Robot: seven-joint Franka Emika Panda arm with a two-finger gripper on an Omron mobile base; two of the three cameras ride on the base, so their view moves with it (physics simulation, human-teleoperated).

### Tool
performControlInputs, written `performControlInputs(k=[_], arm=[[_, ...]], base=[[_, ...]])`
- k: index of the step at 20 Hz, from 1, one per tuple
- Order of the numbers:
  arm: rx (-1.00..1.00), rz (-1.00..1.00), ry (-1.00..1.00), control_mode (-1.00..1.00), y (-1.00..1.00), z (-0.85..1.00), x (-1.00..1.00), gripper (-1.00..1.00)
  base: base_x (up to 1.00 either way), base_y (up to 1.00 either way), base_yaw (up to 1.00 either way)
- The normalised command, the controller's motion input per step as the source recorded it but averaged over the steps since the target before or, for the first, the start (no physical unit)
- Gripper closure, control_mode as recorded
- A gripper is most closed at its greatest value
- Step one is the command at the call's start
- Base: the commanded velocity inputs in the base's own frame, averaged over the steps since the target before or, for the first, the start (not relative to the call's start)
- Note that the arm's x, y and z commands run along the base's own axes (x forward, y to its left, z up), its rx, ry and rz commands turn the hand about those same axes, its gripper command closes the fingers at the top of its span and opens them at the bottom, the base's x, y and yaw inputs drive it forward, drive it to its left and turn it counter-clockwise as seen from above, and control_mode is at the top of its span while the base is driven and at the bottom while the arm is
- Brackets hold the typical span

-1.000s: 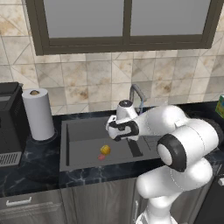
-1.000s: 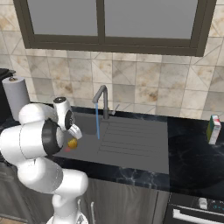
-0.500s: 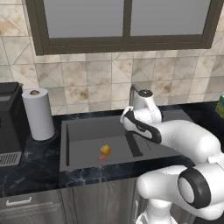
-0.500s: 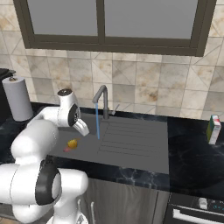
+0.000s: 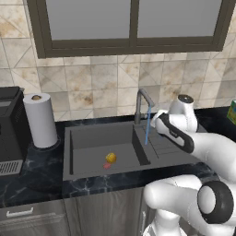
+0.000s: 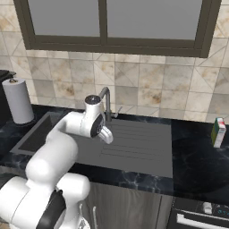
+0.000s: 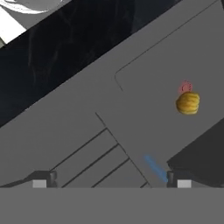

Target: Turn on the sink faucet. Then move the squash from the counter to the sink. Turn off the sink. Move the vegetable from the sink to the pot next to the stove. Finally move the pot to the rear left burner.

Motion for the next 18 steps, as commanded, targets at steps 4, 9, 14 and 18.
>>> performControlInputs(k=[4, 9, 14, 18], arm=[[0.21, 0.09, -0.12, -1.0, -0.85, 0.0, 0.33, -1.0], [0.28, 0.13, -0.15, -1.0, -0.66, 0.0, 0.52, -1.0], [0.19, 0.03, -0.02, -1.0, -0.45, 0.02, 0.12, -1.0], [0.04, 0.24, -0.24, -1.0, -0.24, 0.14, 0.17, -1.0]], base=[[0.0, 0.0, 0.0], [0.0, 0.0, 0.0], [0.0, 0.0, 0.0], [0.0, 0.0, 0.0]])
